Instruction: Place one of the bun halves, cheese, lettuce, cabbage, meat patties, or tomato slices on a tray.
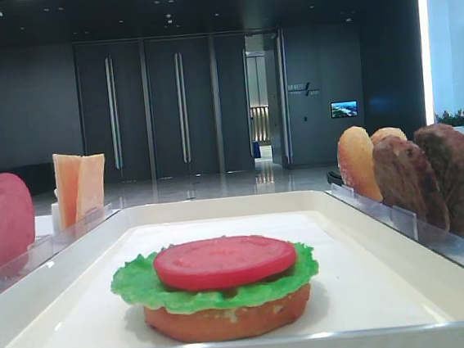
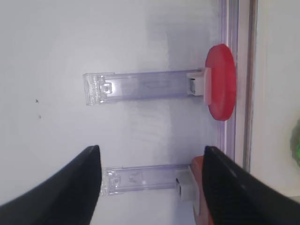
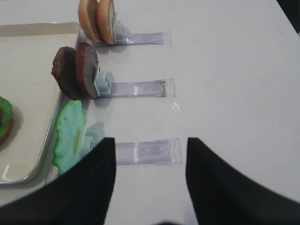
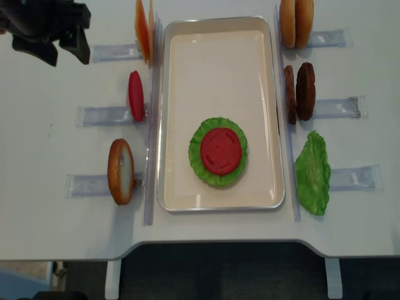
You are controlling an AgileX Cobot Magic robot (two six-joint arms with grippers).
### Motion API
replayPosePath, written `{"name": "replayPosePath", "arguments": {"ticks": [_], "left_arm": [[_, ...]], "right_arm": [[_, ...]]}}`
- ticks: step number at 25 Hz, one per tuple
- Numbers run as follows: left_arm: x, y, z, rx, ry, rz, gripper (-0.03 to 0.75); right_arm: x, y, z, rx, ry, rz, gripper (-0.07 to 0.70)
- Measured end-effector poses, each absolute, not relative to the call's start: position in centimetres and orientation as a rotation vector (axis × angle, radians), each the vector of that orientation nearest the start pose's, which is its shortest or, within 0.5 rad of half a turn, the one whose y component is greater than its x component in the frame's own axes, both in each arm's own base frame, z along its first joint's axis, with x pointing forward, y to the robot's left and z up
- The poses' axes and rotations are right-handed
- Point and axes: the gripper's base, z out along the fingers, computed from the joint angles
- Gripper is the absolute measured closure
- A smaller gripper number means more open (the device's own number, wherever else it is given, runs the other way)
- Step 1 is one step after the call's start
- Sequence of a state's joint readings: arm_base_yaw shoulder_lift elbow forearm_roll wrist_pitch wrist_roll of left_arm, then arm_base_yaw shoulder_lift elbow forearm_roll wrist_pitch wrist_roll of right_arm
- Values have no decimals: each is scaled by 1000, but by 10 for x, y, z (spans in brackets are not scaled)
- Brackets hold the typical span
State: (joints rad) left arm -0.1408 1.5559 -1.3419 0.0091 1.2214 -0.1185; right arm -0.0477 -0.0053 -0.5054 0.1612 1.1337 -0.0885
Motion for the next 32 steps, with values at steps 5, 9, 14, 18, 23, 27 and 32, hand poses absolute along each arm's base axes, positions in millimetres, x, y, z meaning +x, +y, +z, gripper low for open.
{"name": "replayPosePath", "arguments": {"ticks": [5,9,14,18,23,27,32], "left_arm": [[299,-38,313,30,2902,-25,211],[290,-37,327,46,2858,-30,211],[269,-34,353,46,2774,-42,211],[251,-32,361,45,2740,-47,211],[224,-27,349,49,2769,-15,211],[201,-23,342,48,2774,-12,211],[170,-19,334,38,2762,-15,211]], "right_arm": [[-9,14,274,-58,2097,113,289],[-9,14,274,-58,2097,113,289],[-9,14,274,-58,2097,113,289],[-9,14,274,-58,2097,113,289],[-9,14,274,-58,2097,113,289],[-9,14,274,-58,2097,113,289],[-9,14,274,-58,2097,113,289]]}}
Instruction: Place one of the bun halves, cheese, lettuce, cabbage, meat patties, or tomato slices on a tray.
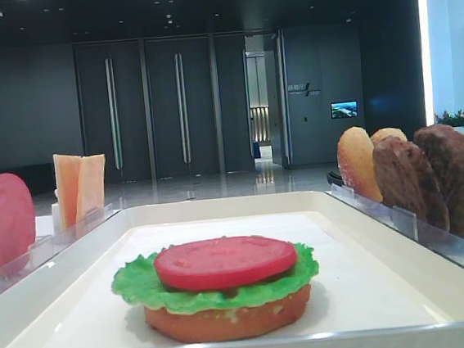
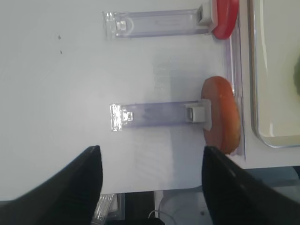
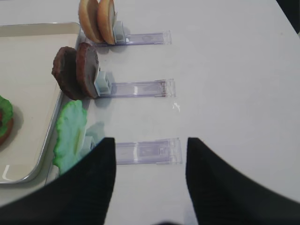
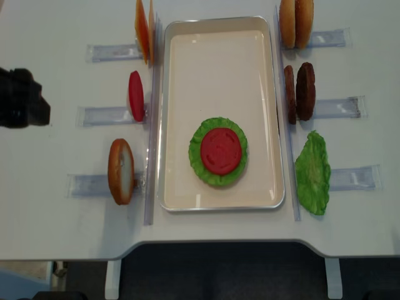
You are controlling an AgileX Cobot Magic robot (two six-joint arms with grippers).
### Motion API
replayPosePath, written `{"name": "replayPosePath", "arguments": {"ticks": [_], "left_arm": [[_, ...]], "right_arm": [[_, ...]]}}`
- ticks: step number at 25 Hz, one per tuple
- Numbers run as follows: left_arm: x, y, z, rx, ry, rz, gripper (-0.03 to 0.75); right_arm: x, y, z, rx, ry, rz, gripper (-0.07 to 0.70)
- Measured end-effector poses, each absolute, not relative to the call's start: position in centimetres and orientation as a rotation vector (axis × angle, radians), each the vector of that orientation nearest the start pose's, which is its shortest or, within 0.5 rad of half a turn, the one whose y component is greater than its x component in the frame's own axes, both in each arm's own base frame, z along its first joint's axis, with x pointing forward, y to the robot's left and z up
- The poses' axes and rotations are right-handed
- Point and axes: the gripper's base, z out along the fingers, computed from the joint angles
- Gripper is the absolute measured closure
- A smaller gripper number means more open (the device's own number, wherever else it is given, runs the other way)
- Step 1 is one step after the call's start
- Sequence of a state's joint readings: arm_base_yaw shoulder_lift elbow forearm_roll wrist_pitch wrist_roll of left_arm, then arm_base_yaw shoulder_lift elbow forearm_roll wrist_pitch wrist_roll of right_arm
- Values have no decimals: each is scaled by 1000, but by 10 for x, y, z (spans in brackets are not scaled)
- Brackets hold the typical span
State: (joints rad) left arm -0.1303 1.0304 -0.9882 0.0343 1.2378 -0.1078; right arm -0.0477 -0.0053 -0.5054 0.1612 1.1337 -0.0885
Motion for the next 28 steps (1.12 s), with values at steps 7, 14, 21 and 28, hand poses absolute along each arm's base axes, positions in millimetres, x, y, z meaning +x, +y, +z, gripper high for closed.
{"name": "replayPosePath", "arguments": {"ticks": [7,14,21,28], "left_arm": [[130,-14,323,30,2722,-23,214],[89,-9,315,36,2632,-34,218],[54,-4,290,59,2557,-43,219],[31,-2,270,137,2429,-42,219]], "right_arm": [[-9,14,274,-58,2097,113,289],[-9,14,274,-58,2097,113,289],[-9,14,274,-58,2097,113,289],[-9,14,274,-58,2097,113,289]]}}
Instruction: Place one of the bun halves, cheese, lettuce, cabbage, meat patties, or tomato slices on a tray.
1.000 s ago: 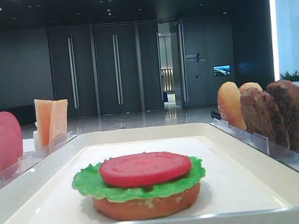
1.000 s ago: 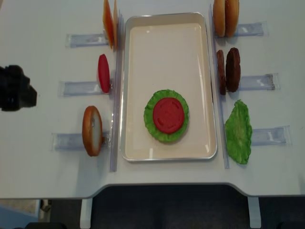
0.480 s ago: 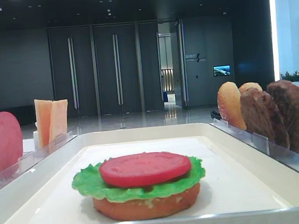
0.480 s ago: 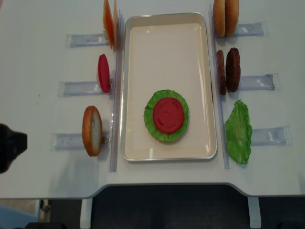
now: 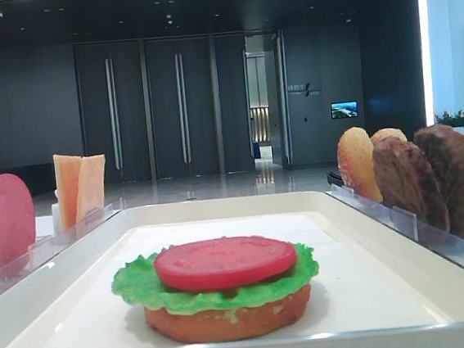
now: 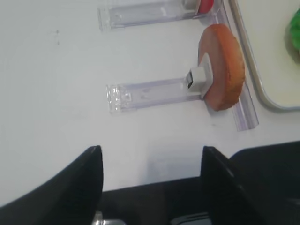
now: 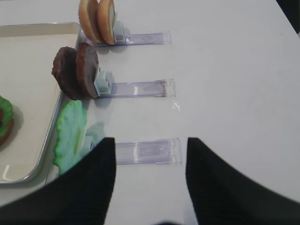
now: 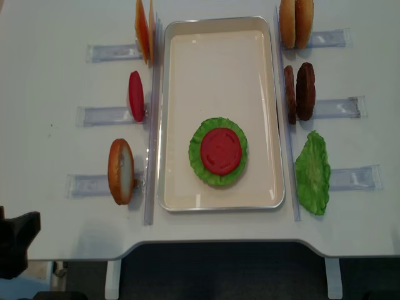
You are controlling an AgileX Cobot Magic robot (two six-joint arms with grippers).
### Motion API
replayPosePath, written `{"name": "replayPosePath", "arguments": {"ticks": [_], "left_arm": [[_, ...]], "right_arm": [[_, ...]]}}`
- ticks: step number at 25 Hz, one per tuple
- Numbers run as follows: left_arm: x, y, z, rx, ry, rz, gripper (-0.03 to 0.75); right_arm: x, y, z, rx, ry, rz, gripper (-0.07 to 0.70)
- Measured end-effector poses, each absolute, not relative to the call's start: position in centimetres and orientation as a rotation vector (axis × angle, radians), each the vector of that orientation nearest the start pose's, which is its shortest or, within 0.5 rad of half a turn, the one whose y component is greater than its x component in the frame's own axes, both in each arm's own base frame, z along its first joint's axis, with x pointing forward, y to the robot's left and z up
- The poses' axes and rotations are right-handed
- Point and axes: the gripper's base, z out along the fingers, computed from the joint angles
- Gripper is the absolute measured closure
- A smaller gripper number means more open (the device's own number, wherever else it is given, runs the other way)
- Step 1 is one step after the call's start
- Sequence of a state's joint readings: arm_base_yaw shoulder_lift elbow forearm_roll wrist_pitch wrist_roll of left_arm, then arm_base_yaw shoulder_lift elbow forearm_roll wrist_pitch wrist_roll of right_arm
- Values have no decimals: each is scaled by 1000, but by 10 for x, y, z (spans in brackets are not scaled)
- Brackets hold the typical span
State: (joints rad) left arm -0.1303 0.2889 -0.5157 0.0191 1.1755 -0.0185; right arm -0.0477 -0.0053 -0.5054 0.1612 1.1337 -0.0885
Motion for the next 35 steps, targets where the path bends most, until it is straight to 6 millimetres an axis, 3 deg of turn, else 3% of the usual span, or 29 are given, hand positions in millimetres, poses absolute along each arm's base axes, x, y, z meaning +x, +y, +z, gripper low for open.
{"name": "replayPosePath", "arguments": {"ticks": [10,18,35], "left_arm": [[0,0,267,133,2170,-79,221],[-7,1,267,129,2099,-83,244],[-7,0,267,143,2098,-89,474]], "right_arm": [[-9,14,274,-58,2097,113,289],[-9,14,274,-58,2097,113,289],[-9,14,274,-58,2097,113,289]]}}
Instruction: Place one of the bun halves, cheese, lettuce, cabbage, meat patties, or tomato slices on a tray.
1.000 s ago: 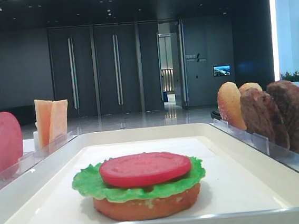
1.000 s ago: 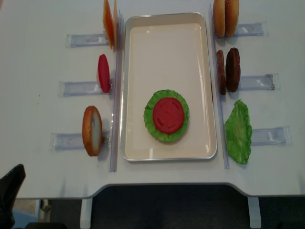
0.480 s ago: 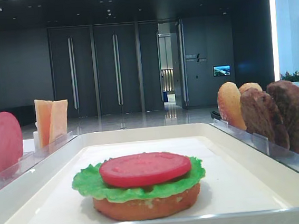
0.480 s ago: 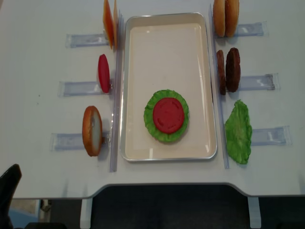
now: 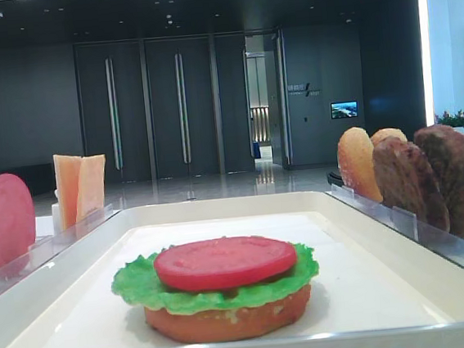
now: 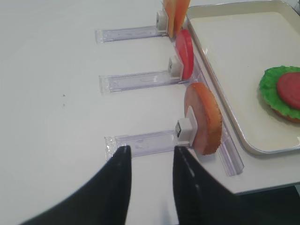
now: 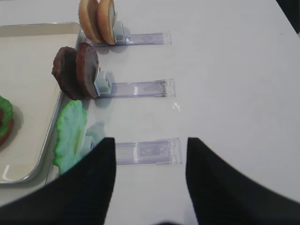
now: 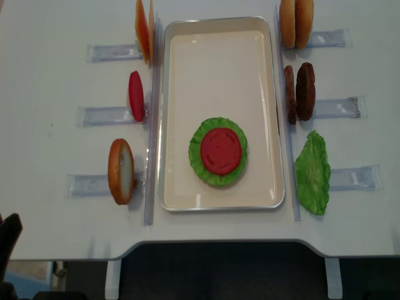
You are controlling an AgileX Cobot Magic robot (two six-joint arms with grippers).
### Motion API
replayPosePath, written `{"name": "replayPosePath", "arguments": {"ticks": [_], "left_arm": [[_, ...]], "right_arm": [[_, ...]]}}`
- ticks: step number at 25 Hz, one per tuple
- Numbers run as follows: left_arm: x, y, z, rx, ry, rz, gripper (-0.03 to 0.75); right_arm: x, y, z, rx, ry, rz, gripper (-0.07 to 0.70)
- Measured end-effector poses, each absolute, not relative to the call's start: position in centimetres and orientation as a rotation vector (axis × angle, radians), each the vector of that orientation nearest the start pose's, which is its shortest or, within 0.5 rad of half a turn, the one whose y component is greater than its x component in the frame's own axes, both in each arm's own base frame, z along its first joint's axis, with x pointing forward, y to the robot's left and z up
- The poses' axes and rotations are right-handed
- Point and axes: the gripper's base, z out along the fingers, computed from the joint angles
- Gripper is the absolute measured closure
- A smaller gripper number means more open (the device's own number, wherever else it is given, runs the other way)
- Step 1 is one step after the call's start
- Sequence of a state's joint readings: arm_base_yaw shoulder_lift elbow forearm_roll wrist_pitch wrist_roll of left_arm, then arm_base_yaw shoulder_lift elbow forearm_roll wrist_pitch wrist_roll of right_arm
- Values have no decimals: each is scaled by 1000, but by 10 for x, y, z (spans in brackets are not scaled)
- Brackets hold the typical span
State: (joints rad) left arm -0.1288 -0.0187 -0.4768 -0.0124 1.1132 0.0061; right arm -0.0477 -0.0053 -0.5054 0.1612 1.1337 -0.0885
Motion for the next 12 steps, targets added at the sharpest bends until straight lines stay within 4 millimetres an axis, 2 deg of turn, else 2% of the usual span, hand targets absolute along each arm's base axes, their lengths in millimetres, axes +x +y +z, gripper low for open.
{"name": "replayPosePath", "arguments": {"ticks": [6,12], "left_arm": [[-7,-1,267,39,2101,-32,561],[-7,-1,267,37,2101,-22,641]], "right_arm": [[-9,14,274,-58,2097,113,289],[-9,14,274,-58,2097,113,289]]}}
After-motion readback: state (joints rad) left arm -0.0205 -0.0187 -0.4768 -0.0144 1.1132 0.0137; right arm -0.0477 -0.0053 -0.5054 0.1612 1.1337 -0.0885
